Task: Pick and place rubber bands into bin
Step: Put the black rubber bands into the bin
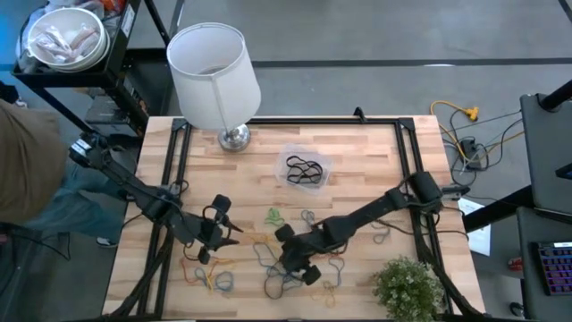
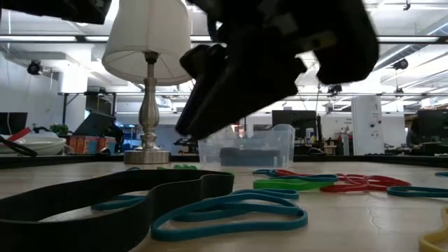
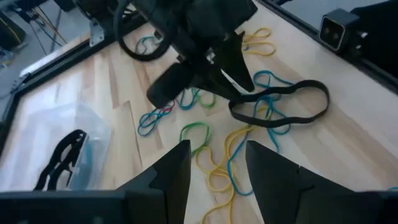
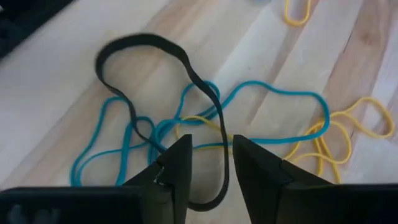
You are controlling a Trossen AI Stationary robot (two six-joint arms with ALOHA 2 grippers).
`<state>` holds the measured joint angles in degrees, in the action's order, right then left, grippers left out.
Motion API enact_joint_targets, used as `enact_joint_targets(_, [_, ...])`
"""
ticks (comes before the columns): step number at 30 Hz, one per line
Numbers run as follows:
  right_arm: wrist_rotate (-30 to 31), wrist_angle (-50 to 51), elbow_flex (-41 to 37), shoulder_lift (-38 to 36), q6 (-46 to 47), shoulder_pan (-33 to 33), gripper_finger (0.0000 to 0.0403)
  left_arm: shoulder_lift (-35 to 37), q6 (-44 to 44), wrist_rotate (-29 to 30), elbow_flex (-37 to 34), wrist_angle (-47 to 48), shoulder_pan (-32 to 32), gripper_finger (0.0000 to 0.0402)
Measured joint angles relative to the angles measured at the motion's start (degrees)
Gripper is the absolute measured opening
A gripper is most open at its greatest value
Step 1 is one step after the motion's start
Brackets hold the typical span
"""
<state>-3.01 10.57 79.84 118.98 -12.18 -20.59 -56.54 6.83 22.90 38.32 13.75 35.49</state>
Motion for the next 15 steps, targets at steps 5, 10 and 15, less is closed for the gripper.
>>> enact_joint_targets(5, [0.08, 1.24, 1.13, 0.94, 1.09, 0.5, 0.0131, 0.24, 1.44, 0.48, -1.59, -2.79, 0.34, 0.0139])
enact_joint_targets(10, [0.02, 1.19, 0.17, 1.02, 2.22, 0.95, 0.0137, 0.07, 1.13, 0.73, -2.05, -3.33, 0.38, 0.0139])
enact_joint_targets(15, [0.06, 0.53, -0.25, 1.06, 3.18, 1.21, 0.013, -0.11, 1.11, 1.17, -2.12, -4.38, 0.65, 0.0139])
